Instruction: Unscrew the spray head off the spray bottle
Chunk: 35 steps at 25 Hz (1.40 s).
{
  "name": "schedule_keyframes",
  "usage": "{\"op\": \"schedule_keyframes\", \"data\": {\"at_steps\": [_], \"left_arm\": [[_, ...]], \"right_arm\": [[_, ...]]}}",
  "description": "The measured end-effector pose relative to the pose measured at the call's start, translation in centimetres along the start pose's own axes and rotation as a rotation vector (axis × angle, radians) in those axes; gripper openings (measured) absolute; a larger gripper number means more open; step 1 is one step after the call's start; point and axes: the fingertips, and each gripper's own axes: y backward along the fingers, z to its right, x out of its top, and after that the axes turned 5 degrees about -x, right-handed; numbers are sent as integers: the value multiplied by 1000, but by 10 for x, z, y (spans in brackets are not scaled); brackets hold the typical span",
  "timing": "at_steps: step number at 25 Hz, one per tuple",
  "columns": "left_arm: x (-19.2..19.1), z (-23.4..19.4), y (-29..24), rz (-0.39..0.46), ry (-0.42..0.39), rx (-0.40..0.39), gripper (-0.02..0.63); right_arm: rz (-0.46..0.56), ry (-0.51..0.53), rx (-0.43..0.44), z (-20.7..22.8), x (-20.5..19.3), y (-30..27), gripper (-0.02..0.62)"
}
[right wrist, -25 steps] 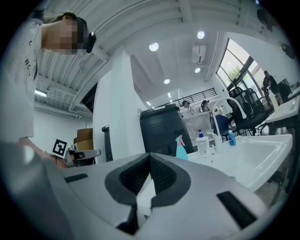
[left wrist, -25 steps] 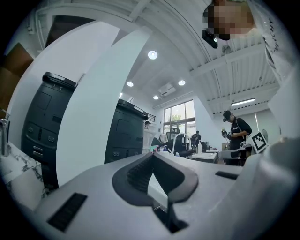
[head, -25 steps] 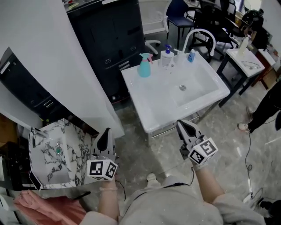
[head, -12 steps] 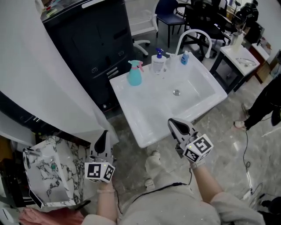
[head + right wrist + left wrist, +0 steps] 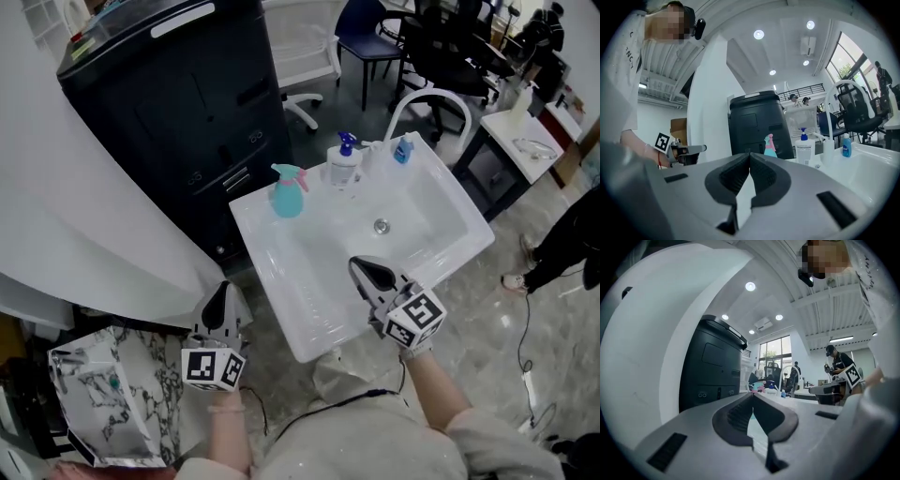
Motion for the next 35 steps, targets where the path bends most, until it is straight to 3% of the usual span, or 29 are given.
{"op": "schedule_keyframes", "data": {"at_steps": [12, 17, 19, 26, 32, 35], "left_arm": [[-11, -3, -78, -42, -2, -52, 6], [-15, 6, -104, -56, -15, -90, 11], [-19, 9, -115, -69, -14, -110, 66], [-31, 13, -149, -152, -69, -168, 156], [-55, 3, -178, -278, -85, -210, 322], [-68, -3, -195, -325, -97, -240, 352]], "right_arm": [[-23, -4, 44, 44, 4, -54, 6], [-13, -15, 76, 57, 7, -75, 46], [-8, -18, 96, 60, 10, -84, 68], [-9, 12, 177, 55, 22, -114, 117], [-33, 7, 179, 59, 19, -144, 149], [-42, 2, 174, 60, 19, -160, 160]]}}
